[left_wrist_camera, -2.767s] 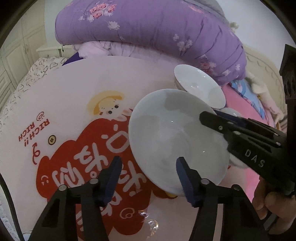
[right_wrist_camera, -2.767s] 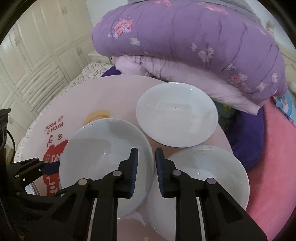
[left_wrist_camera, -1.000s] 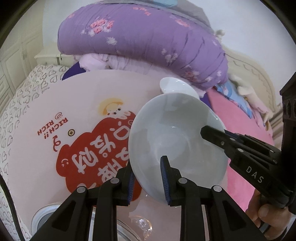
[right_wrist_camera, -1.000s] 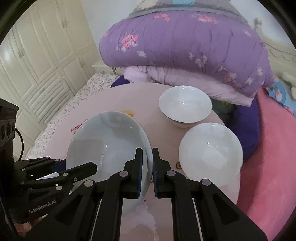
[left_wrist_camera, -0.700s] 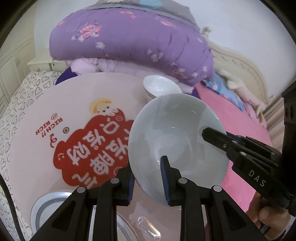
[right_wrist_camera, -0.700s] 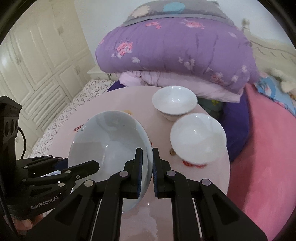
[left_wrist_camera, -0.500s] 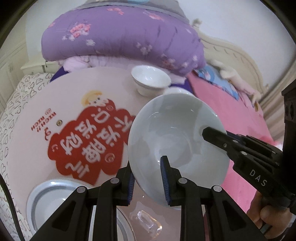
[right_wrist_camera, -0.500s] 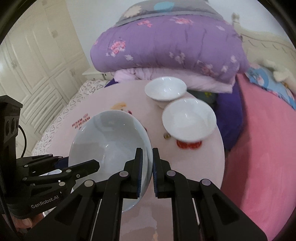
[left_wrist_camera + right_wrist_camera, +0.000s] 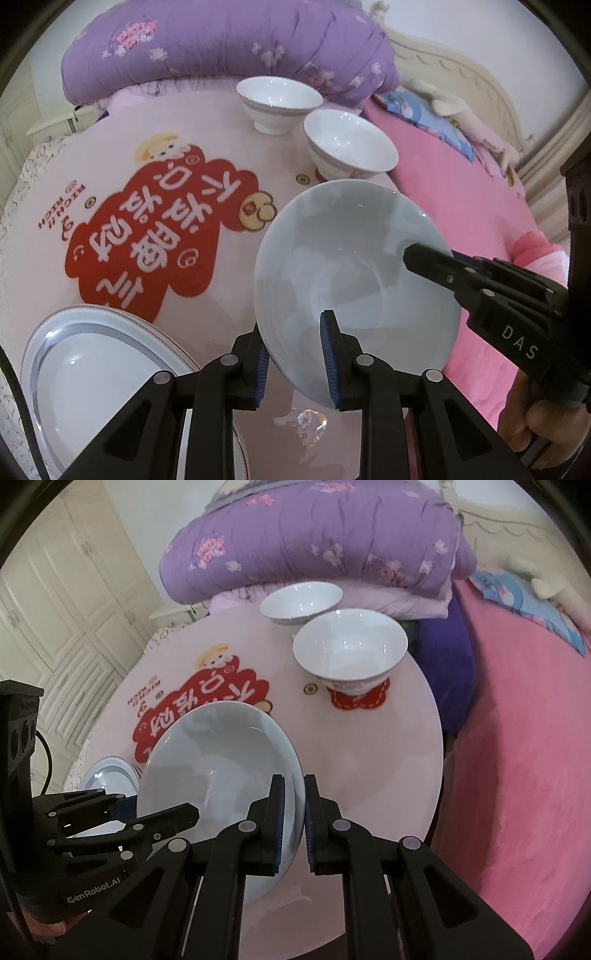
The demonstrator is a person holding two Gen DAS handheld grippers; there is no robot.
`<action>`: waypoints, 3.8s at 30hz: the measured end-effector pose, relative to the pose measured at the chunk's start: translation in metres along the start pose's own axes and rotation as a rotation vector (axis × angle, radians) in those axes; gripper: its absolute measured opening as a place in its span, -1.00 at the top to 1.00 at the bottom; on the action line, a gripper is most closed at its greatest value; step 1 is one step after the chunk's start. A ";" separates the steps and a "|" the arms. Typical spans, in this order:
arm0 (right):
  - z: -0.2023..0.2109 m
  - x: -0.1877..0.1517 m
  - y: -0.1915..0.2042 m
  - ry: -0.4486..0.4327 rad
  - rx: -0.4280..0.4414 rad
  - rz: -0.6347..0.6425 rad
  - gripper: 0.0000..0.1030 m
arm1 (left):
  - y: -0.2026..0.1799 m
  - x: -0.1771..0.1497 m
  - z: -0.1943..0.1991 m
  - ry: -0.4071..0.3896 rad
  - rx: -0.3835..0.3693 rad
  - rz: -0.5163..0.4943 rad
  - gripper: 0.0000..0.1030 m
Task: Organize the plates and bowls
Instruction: 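Lift the white bowl with both grippers and carry it toward the plate stack, then lower the bowl onto the table beside the plates and open both grippers, then move both grippers to another white bowl, then close both grippers on the rim of that white bowl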
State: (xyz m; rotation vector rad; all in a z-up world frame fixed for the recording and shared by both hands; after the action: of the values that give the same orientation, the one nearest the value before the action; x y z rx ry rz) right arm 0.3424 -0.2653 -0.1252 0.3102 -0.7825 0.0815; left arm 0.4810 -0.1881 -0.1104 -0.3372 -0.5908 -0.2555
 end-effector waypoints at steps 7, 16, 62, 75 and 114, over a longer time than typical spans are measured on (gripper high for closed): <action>-0.009 -0.010 -0.003 0.034 0.002 -0.011 0.82 | 0.002 -0.009 -0.011 0.033 0.006 0.009 0.59; -0.019 -0.015 -0.006 0.055 0.007 -0.024 0.82 | 0.003 -0.013 -0.023 0.037 0.020 0.012 0.59; -0.008 0.072 -0.024 -0.149 0.034 -0.062 -1.00 | 0.043 0.066 0.035 -0.194 0.085 0.088 -0.97; -0.045 0.167 -0.029 -0.197 0.023 0.034 -1.00 | 0.078 0.159 0.009 -0.291 0.188 0.135 -0.99; -0.224 0.174 -0.072 0.227 0.025 0.024 0.31 | 0.099 0.228 -0.254 0.041 0.099 0.215 0.23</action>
State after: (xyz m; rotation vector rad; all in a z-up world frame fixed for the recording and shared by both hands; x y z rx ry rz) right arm 0.6320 -0.2729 -0.1693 0.3090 -0.5601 0.1468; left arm 0.8229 -0.2261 -0.1988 -0.2963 -0.5199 -0.0263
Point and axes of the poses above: each gripper's, at about its wrist camera, not at the fingertips, and z roughly against the way its jaws point, y to its left, x to its top, the point moved 7 cm from there along -z, roughly the way its jaws point, and after that the axes turned 13 degrees about -y, right-handed, at the moved point
